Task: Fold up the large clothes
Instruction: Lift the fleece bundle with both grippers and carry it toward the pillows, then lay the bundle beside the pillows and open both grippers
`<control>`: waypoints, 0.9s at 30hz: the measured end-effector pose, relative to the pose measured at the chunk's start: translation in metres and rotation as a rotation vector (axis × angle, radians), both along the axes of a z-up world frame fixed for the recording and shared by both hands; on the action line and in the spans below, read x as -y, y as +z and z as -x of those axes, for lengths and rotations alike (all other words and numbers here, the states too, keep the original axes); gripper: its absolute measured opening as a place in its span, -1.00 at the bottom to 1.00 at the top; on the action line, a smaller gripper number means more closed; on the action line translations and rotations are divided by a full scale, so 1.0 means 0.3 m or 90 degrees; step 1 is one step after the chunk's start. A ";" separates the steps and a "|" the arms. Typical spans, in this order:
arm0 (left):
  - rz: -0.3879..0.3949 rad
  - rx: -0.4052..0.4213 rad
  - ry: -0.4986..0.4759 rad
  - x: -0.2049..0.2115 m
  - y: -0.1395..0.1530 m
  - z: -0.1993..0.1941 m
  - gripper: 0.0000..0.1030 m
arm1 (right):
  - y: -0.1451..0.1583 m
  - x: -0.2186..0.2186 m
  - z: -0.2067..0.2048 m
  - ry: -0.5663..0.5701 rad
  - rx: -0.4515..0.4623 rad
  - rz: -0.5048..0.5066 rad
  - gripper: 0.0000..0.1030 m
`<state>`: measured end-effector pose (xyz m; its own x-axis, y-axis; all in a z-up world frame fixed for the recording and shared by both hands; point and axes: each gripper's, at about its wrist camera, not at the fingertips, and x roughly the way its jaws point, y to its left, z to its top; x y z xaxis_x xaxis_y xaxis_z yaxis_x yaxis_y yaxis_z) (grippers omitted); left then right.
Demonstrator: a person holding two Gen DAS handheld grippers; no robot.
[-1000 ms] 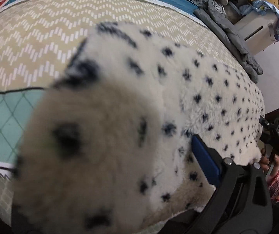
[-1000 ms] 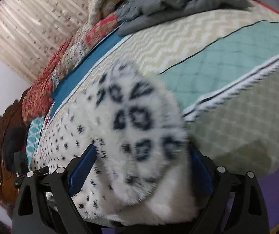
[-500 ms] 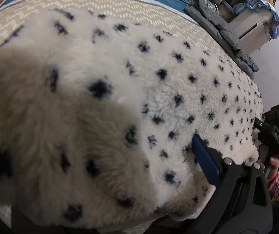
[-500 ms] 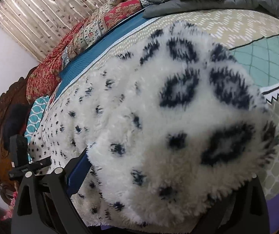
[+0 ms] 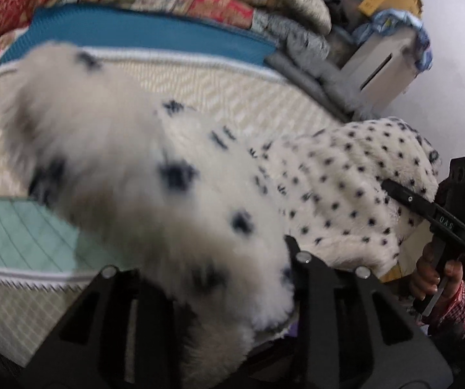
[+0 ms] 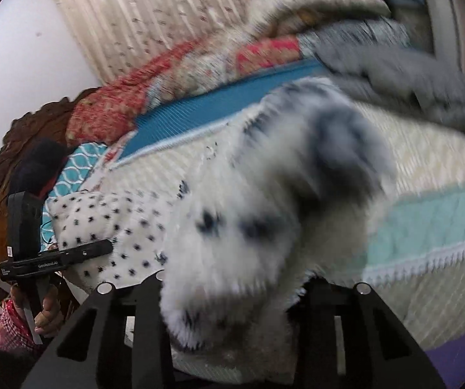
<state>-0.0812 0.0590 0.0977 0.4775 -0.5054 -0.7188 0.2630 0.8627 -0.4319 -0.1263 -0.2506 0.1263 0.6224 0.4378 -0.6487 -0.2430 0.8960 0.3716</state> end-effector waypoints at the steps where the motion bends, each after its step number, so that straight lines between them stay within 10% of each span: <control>1: 0.003 0.010 0.007 -0.019 0.021 -0.009 -0.40 | 0.039 -0.031 -0.019 0.012 0.018 0.007 0.89; 8: 0.007 0.112 0.111 -0.282 0.187 -0.125 -0.40 | 0.198 -0.238 -0.245 0.088 0.097 0.021 0.89; 18: -0.036 0.155 0.350 -0.802 0.235 -0.457 -0.40 | 0.248 -0.777 -0.905 0.218 0.162 0.029 0.88; 21: -0.087 0.130 0.443 -0.950 0.152 -0.568 -0.23 | 0.162 -0.952 -1.146 0.207 0.127 0.013 0.59; 23: -0.168 0.061 0.547 -1.044 0.021 -0.665 0.26 | 0.040 -1.079 -1.304 0.169 0.055 0.048 0.37; 27: -0.271 -0.119 0.597 -1.136 -0.225 -0.791 0.26 | -0.223 -1.124 -1.460 0.031 -0.102 0.117 0.37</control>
